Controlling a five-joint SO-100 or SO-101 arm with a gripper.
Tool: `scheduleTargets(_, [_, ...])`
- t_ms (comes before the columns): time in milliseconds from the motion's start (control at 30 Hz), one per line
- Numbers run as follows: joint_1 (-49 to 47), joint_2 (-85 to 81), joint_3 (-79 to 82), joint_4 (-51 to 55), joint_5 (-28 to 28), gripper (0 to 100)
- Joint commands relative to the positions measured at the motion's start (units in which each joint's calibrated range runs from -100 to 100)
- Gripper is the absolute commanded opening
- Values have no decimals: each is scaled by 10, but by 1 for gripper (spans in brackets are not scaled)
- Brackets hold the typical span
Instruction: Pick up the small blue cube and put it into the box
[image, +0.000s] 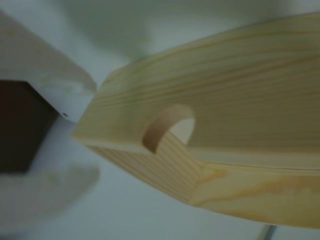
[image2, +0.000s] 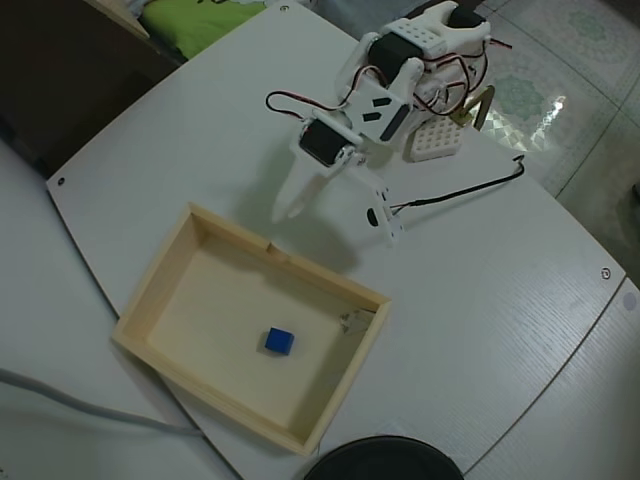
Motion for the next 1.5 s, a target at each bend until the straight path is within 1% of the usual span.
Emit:
scheduleTargets(0, [4, -4, 10, -5, -3, 0])
scheduleTargets(200, [4, -3, 10, 4, -3, 1])
scheduleTargets(333, [4, -3, 10, 34, -3, 1])
scheduleTargets(1467, [2, -3, 10, 35, 0, 1])
